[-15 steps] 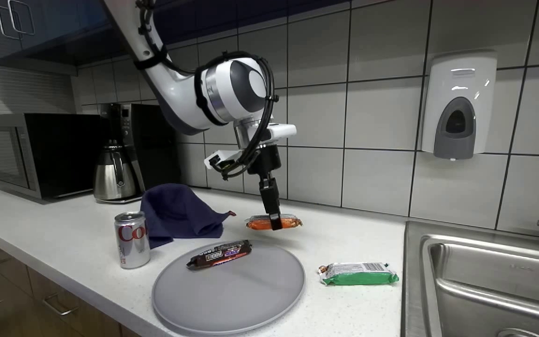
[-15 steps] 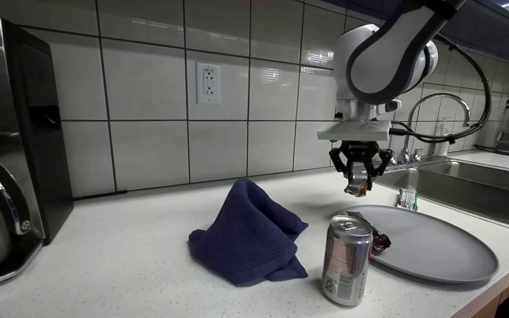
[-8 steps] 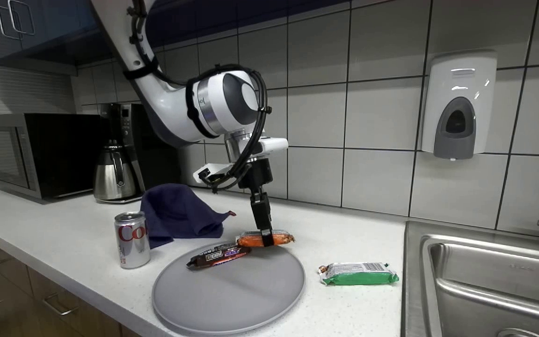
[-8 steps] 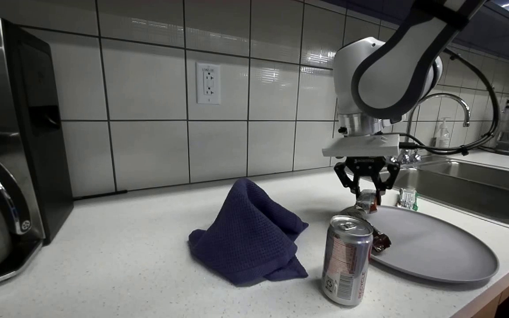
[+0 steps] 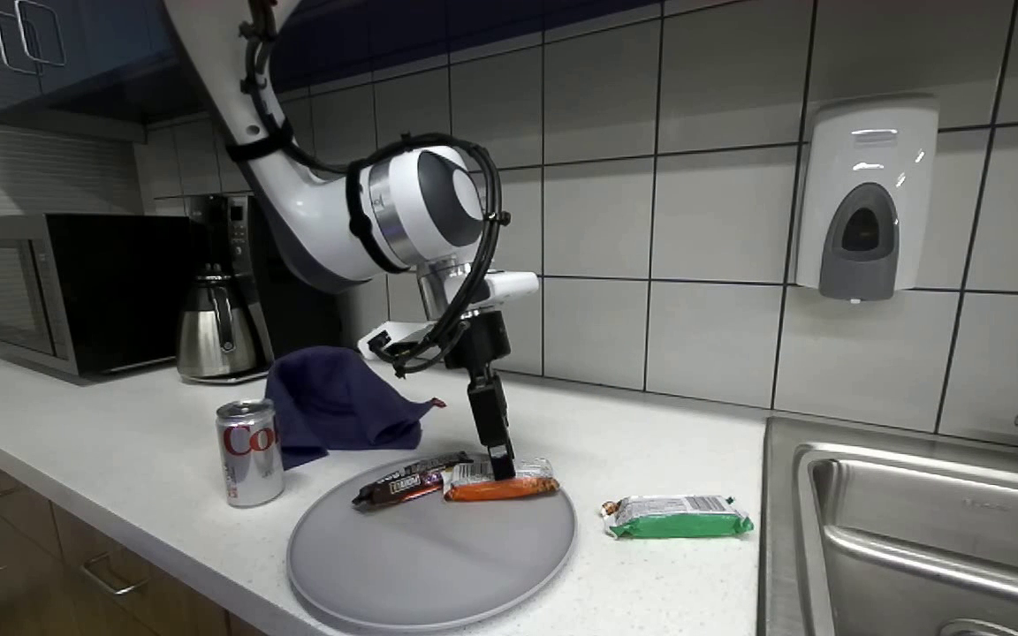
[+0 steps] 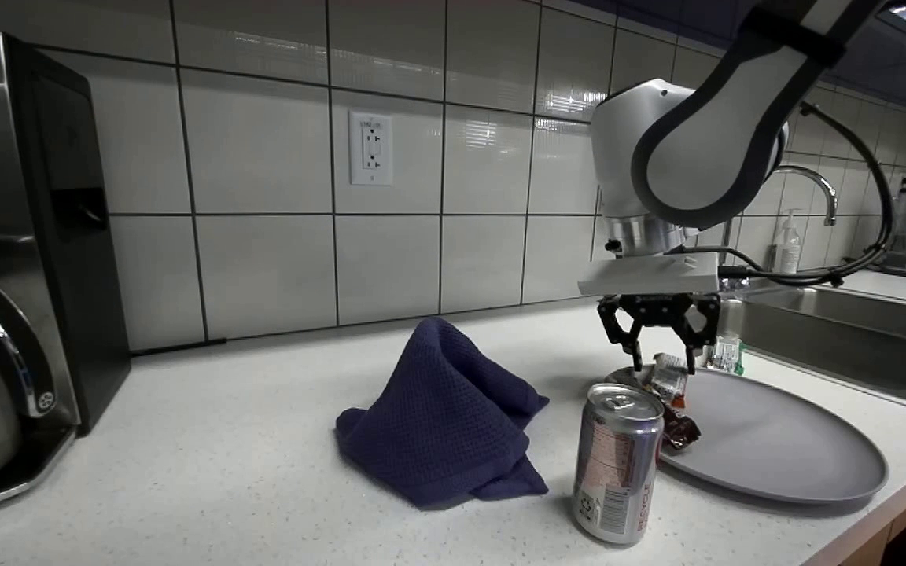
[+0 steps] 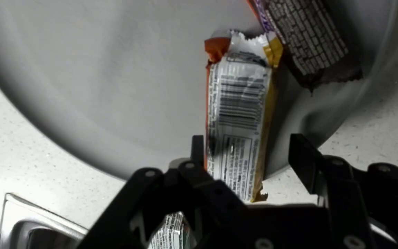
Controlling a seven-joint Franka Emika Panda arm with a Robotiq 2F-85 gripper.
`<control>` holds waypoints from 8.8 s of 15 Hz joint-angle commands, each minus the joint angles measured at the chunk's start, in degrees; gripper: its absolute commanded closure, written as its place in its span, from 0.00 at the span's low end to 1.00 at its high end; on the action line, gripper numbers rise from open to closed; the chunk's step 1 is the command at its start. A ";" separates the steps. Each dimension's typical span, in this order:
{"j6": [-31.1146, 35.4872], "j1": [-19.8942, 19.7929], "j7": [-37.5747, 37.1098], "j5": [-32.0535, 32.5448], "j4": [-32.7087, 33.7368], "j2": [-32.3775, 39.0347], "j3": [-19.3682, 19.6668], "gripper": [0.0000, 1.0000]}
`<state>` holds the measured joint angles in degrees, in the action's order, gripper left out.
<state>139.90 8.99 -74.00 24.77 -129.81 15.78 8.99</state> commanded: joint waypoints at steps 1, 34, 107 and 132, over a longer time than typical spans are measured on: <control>-1.06 0.07 -2.05 1.93 -0.64 -0.93 -0.40 0.03; 3.28 -5.29 4.61 -8.02 -1.42 -4.26 -0.84 0.00; 10.32 -9.73 15.16 -3.47 -15.77 -16.27 1.86 0.87; 9.97 -10.11 15.54 -2.65 -20.67 -15.59 -2.36 0.07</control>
<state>150.30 0.31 -59.43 21.81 -150.31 0.80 7.95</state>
